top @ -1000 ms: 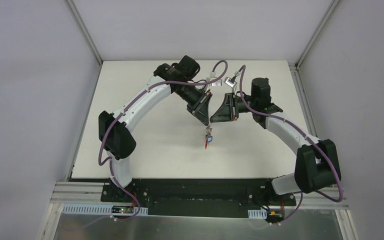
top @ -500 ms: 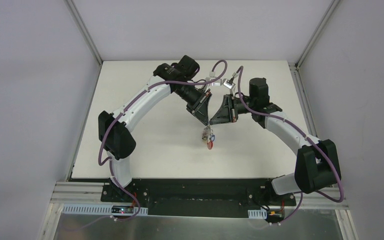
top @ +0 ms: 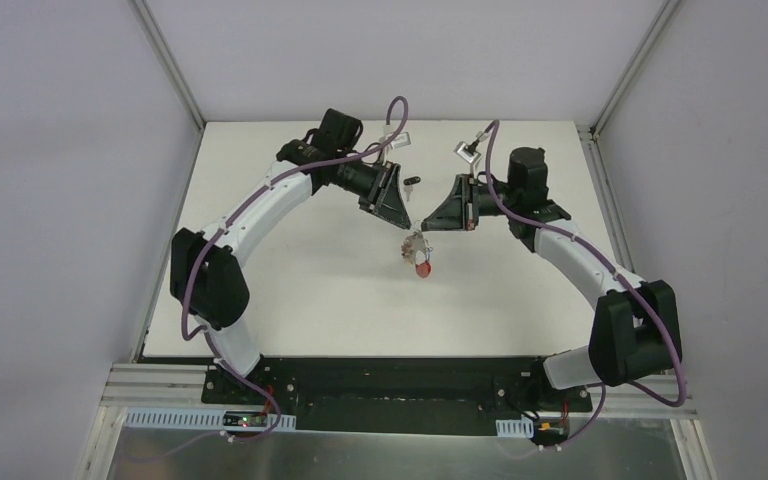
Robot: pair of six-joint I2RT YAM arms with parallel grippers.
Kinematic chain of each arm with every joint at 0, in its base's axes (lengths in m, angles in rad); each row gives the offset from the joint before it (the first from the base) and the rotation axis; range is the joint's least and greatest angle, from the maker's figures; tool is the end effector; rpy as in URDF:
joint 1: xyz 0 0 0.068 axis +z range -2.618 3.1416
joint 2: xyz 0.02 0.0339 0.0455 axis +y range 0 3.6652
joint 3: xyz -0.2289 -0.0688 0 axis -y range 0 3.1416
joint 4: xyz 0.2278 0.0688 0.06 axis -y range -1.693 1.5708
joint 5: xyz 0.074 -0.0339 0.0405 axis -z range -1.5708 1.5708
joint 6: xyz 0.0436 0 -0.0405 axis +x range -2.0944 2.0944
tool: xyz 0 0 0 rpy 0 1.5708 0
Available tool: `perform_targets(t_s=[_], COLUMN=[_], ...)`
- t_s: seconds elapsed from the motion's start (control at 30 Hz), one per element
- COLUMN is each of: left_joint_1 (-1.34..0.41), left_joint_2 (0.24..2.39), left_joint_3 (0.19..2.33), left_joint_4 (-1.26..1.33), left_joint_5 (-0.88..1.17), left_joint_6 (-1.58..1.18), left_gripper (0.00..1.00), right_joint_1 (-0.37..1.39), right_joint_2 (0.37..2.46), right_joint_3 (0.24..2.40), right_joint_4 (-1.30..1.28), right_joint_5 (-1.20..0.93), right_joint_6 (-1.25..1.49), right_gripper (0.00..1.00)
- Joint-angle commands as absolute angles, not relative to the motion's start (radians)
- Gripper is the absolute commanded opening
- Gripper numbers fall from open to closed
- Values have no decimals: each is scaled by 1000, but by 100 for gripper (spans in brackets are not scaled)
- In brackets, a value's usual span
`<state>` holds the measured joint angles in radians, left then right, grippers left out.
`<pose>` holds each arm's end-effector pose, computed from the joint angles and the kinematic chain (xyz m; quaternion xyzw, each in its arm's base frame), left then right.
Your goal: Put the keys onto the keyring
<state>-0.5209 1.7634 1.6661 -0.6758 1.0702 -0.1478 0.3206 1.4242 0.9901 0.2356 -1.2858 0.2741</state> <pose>0.2970 -0.2145 0.3095 0.3416 0.7422 -0.5535 0.1614 0.2744 0.1352 0.2816 -0.3941 0.6102 0.5921 0.3489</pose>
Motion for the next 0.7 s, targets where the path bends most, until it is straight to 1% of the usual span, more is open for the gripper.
perform_targets(t_s=[0.0,0.17,0.4,0.53,0.67], left_joint_1=[-506,-506,-508,-509,-512], left_joint_2=[1656,1651,1663,1669,1670], left_joint_3=[1568,1528,1507,1496,1469], left_joint_4=[-350,-276,-193,-131,-52], left_joint_5=[1154,1154,1156,1168,1184], left_joint_6=[-343,-396,-460,-515,-576], left_gripper=[32,35,34,29,20], right_joint_1=[292,285,284,284,283], right_joint_2=[1406,1411,1417,1418,1419], right_joint_3=[967,938,925,918,916], right_joint_4=[464,586,657,669,669], right_joint_5=[-1286,-1286,-1286,-1281,-1277], right_joint_6=[438,545,599,607,607], right_gripper=[0,0,0,0,0])
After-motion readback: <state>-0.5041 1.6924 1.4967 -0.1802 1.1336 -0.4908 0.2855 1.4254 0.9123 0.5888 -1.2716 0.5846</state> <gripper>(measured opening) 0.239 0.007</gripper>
